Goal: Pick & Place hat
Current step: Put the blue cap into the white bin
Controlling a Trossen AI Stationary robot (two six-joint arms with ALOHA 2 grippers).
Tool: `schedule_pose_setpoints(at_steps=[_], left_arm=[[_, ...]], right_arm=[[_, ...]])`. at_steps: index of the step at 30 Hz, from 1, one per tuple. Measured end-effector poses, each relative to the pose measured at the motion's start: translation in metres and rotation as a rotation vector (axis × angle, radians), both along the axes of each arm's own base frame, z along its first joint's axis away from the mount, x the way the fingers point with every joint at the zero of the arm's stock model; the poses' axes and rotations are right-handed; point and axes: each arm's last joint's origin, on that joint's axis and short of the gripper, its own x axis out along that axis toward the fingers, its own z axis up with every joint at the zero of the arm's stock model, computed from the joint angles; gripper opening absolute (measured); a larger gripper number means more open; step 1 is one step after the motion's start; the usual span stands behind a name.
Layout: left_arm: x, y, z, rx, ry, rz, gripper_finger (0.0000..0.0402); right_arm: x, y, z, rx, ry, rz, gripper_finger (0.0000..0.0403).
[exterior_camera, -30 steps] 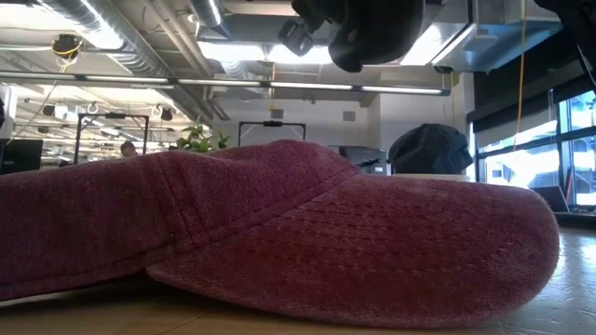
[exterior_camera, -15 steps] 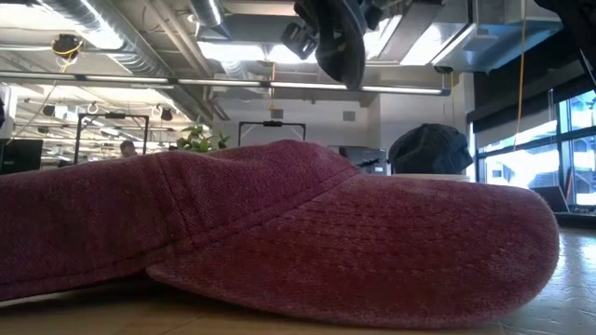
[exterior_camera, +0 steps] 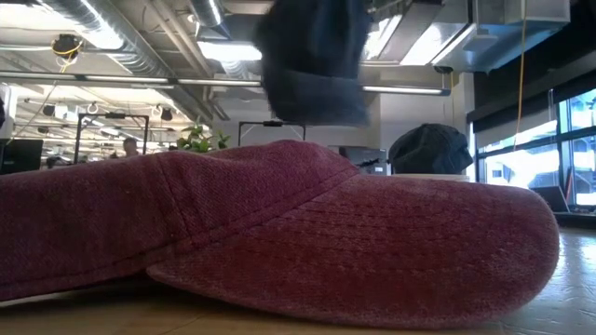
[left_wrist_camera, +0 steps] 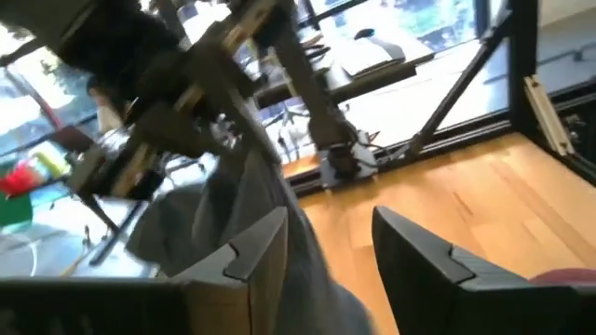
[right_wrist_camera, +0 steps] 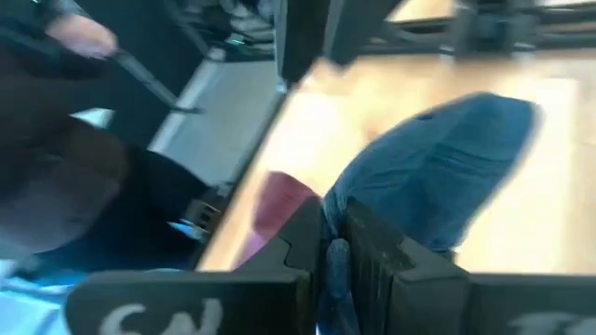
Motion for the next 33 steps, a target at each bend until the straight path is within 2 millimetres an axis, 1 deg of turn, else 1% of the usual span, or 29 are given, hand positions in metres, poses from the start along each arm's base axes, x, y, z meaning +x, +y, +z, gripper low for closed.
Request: schedule_pose_setpoints(at_steps=[5,8,13,18,23,27,30,33], left_arm=[[-0.023,0.012,0.017,-0.124,-0.071,0.051,0.0155],[-0.029,0.019,0.021,-0.224,-0.099,0.096,0.0155],[-0.029,0.029,0.017,-0.377,-0.099,0.186,0.0155],[-0.022,0.033,0.009,-0.451,-0.098,0.327,0.0155],[-0.015,0.037,-0.001,-0.534,-0.119,0.496,0.0155],[-0.006,0.037,-0.008,-0.607,-0.118,0.526,0.0153],[0.001,0.037,-0.015,-0.606,-0.092,0.536,0.0153],[0.009,0.036,-0.024,-0.606,-0.062,0.549,0.0155]], right_arm=[[-0.035,0.003,0.026,-0.154,0.021,-0.142,0.0038],[-0.054,0.004,0.039,-0.225,0.022,-0.224,0.0038],[-0.082,-0.002,0.059,-0.291,0.027,-0.465,0.0038],[-0.103,-0.014,0.069,-0.395,0.049,-0.716,0.0039],[-0.112,-0.031,0.07,-0.431,0.093,-0.913,0.0038],[-0.114,-0.045,0.067,-0.41,0.129,-1.026,0.0038],[-0.114,-0.054,0.063,-0.383,0.151,-1.073,0.0038],[-0.113,-0.061,0.059,-0.393,0.182,-1.152,0.0038]])
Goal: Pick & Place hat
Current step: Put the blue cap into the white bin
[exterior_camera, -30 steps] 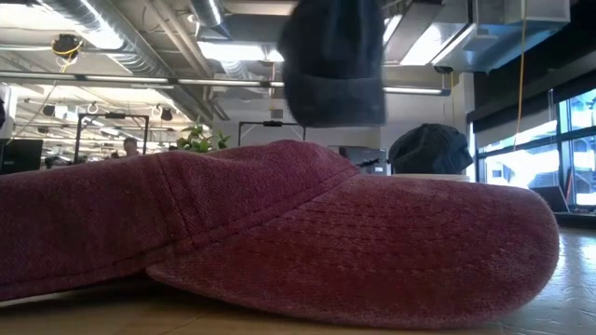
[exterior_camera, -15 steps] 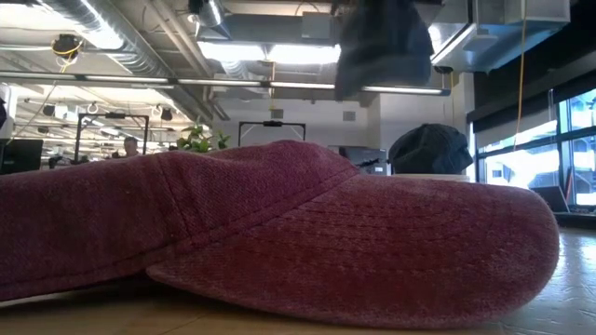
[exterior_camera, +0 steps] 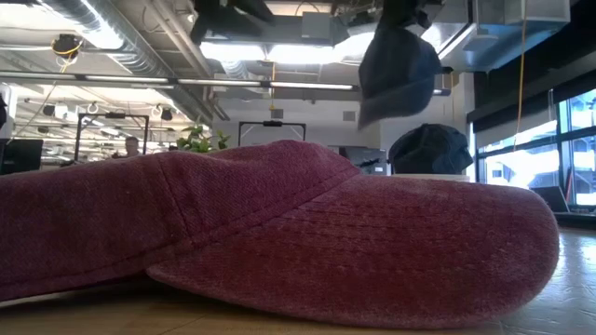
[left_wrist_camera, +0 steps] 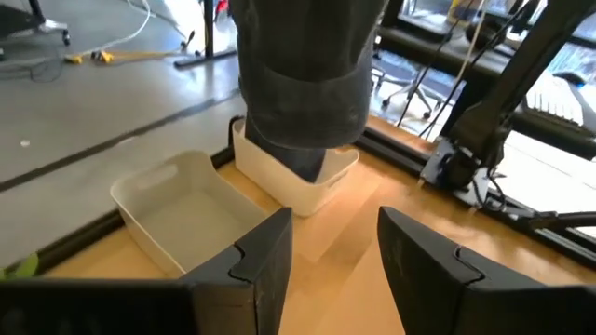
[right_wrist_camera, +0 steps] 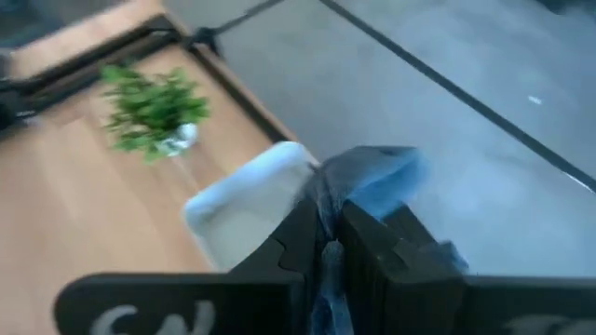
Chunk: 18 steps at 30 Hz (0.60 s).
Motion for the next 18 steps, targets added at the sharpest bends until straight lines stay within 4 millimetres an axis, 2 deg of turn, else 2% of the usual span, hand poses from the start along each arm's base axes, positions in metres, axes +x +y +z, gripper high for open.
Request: schedule_pose_setpoints(at_steps=[3,8,14,18], left_arm=[[0.008,0.0,-0.008,-0.022,0.017,0.008,0.0153],[0.018,0.0,-0.02,-0.02,0.062,0.015,0.0154],[0.024,0.0,-0.028,-0.013,0.096,0.015,0.0153],[0.025,0.0,-0.03,0.011,0.121,0.006,0.0154]], right_arm=[[0.001,-0.006,-0.006,0.011,0.042,-0.079,0.0038],[-0.001,-0.005,-0.013,0.049,0.099,-0.089,0.0038],[-0.01,-0.005,-0.018,-0.001,0.239,-0.207,0.0038],[-0.012,-0.005,-0.02,-0.004,0.267,-0.266,0.0038]])
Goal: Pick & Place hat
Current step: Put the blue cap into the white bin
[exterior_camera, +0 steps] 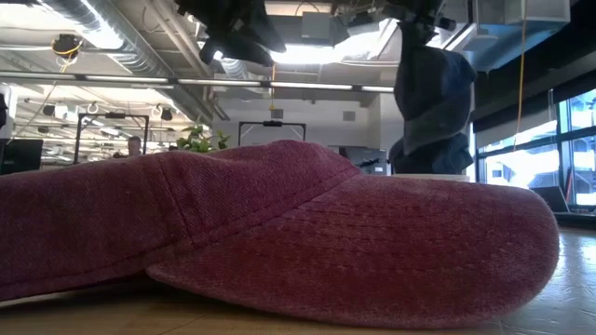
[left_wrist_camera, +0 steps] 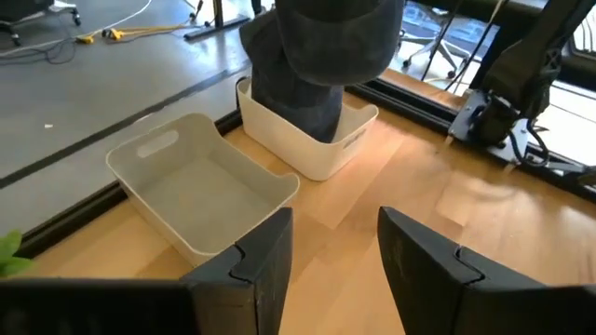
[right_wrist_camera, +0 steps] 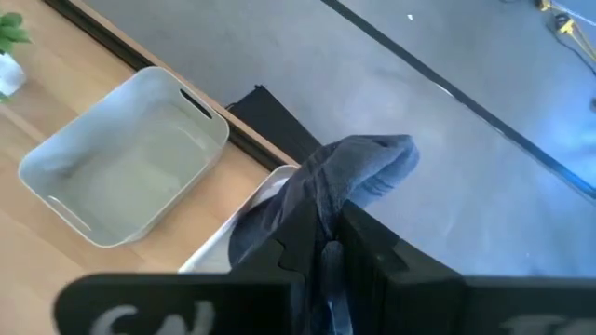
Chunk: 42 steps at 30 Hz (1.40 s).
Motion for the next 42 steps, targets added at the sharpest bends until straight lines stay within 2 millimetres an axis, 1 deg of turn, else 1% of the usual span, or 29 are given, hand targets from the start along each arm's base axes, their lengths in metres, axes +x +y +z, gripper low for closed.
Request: schedule_pose_setpoints(at_steps=[4,12,16,21,25,30,36,42], left_arm=[[0.001,0.0,-0.001,0.024,0.015,-0.001,0.0154],[0.0,0.002,-0.001,0.034,0.014,0.022,0.0155],[0.0,0.003,-0.001,0.043,0.021,0.018,0.0152],[0.0,0.003,-0.001,0.046,0.023,0.017,0.0154],[0.0,0.003,-0.001,0.046,0.023,0.016,0.0156],[0.0,0.004,-0.001,0.046,0.023,0.022,0.0156],[0.0,0.007,-0.001,0.041,0.024,0.023,0.0156],[0.0,0.008,-0.001,0.038,0.023,0.02,0.0156]], right_arm=[[0.003,-0.002,-0.002,0.0,-0.002,-0.005,0.0038],[0.015,-0.011,-0.016,-0.003,0.069,-0.023,0.0038],[0.02,-0.015,-0.031,0.013,0.112,-0.024,0.0038],[0.024,-0.018,-0.062,0.031,0.192,-0.04,0.0038],[0.029,-0.022,-0.081,0.03,0.193,-0.046,0.0038],[0.034,-0.025,-0.098,0.021,0.181,-0.039,0.0038],[0.032,-0.023,-0.118,0.079,0.218,-0.036,0.0039],[0.031,-0.022,-0.128,0.095,0.247,-0.034,0.004]])
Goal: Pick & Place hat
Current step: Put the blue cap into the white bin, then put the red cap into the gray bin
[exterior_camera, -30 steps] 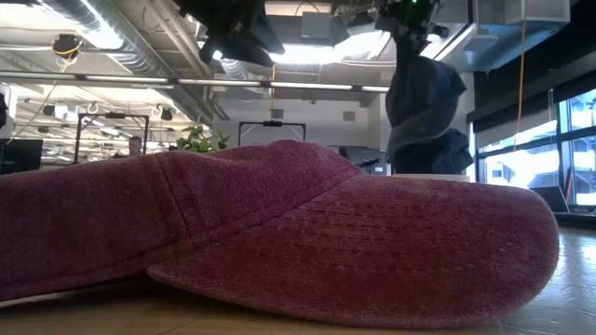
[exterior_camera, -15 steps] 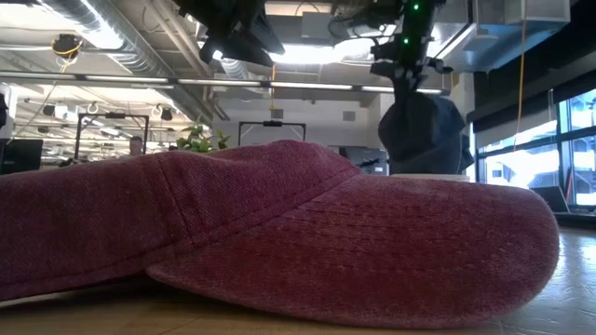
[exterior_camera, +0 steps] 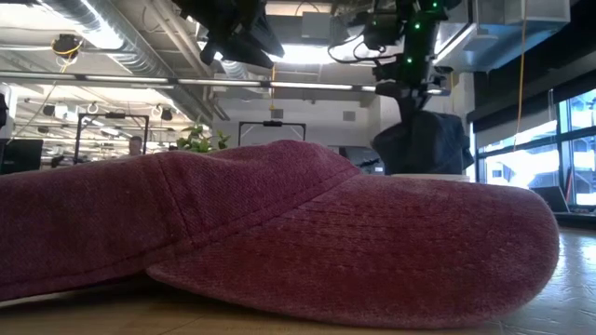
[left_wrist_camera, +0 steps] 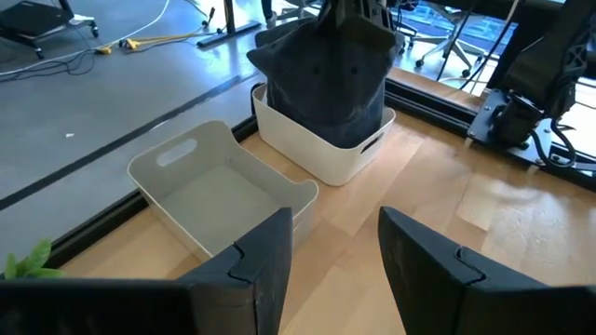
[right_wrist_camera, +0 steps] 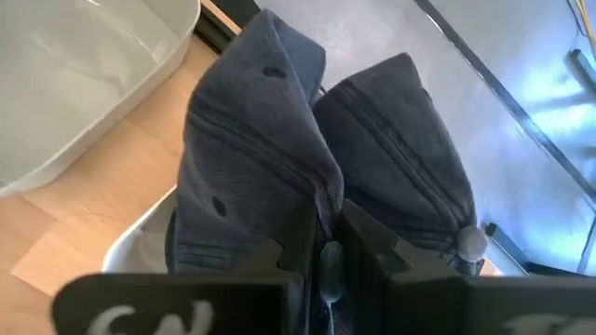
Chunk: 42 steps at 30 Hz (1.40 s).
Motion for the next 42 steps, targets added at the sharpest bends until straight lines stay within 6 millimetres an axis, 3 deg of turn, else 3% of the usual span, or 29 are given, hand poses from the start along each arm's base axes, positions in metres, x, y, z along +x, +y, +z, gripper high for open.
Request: schedule_pose_setpoints(at_steps=[7,14,21,29,35,42], left_arm=[[0.0,0.0,0.0,-0.004,-0.002,0.0,0.0156],[0.0,-0.001,-0.001,-0.025,0.001,-0.033,0.0156],[-0.001,-0.002,-0.004,-0.038,0.032,-0.055,0.0156],[-0.005,-0.009,-0.015,-0.216,0.119,-0.167,0.0156],[-0.011,-0.029,-0.022,-0.362,0.145,-0.152,0.0156],[-0.015,-0.072,-0.025,-0.406,0.132,-0.173,0.0156]], right_arm=[[-0.001,0.001,-0.001,0.009,0.021,0.027,0.0067],[-0.003,-0.001,0.002,-0.043,0.041,-0.023,0.0153],[0.005,0.001,0.038,-0.139,-0.005,0.028,0.0211],[0.033,0.025,0.071,-0.093,-0.238,0.344,0.0219],[0.053,0.046,0.079,-0.133,-0.327,0.551,0.0219],[0.059,0.055,0.081,-0.16,-0.329,0.611,0.022]])
